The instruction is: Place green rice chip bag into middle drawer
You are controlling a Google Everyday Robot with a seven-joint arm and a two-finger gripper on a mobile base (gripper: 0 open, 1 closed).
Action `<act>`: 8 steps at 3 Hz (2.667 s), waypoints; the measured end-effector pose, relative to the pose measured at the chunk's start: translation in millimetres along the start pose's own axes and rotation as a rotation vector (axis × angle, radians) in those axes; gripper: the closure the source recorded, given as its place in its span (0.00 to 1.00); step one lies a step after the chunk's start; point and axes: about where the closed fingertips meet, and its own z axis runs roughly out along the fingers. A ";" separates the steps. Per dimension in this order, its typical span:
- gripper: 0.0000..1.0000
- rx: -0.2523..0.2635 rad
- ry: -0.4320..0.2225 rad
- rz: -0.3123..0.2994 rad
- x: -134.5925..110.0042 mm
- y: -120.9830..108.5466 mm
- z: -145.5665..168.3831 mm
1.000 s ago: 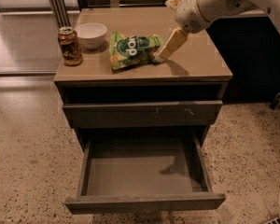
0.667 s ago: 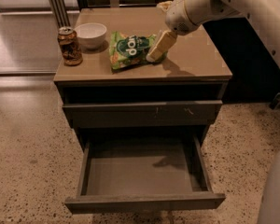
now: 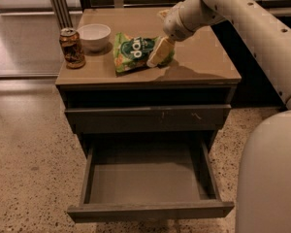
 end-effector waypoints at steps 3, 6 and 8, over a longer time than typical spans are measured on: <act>0.32 -0.053 0.055 0.023 24.3 -0.3 37.5; 0.99 -0.060 0.049 0.020 23.9 2.3 39.0; 1.00 -0.105 -0.058 0.004 6.1 36.8 4.4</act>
Offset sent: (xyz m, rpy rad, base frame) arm 0.0305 0.0041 -0.0533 -0.0622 0.0987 0.0001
